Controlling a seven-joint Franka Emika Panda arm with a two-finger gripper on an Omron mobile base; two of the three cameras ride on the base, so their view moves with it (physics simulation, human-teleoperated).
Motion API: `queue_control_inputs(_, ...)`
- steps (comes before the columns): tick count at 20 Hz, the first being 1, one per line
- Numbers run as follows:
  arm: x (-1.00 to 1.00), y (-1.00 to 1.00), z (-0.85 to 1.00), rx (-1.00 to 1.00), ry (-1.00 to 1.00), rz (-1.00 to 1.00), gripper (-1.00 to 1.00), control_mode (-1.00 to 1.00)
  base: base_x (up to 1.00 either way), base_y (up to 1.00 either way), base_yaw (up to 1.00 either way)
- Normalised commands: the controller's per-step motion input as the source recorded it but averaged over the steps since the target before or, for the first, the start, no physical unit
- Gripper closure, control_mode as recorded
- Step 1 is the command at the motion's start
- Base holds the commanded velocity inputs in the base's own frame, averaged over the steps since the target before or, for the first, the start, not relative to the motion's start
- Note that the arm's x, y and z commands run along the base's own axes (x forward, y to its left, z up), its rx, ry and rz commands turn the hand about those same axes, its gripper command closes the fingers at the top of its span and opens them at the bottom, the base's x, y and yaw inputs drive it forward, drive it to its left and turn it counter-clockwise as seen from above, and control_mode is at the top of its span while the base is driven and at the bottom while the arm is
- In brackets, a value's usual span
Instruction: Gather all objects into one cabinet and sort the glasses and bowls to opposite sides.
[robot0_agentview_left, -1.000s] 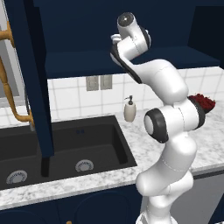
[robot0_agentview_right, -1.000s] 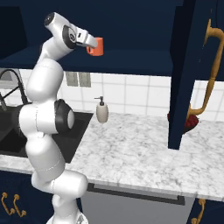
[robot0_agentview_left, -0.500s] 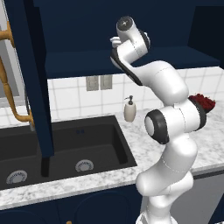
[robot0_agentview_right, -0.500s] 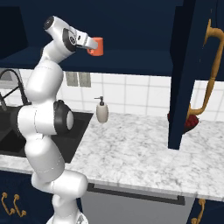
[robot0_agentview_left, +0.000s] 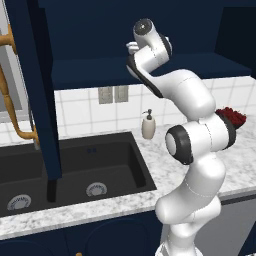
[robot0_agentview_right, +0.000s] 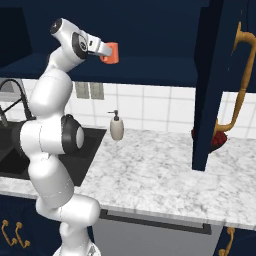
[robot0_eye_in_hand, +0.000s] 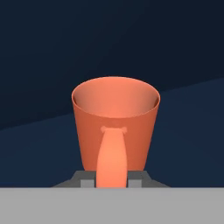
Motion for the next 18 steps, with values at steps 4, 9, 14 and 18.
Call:
queue_control_inputs(4, 0.00, 0.00, 0.00, 0.00, 0.00, 0.00, 1.00, -1.00, 0.00, 0.00, 0.00)
queue_control_inputs(9, -0.22, -0.11, 0.18, 0.00, -0.04, 0.00, 1.00, -1.00, 0.00, 0.00, 0.00)
queue_control_inputs(14, -0.42, -0.03, 0.36, 0.00, -0.14, 0.00, 1.00, -1.00, 0.00, 0.00, 0.00)
queue_control_inputs(18, -0.38, 0.00, 0.21, 0.00, -0.11, 0.00, 1.00, -1.00, 0.00, 0.00, 0.00)
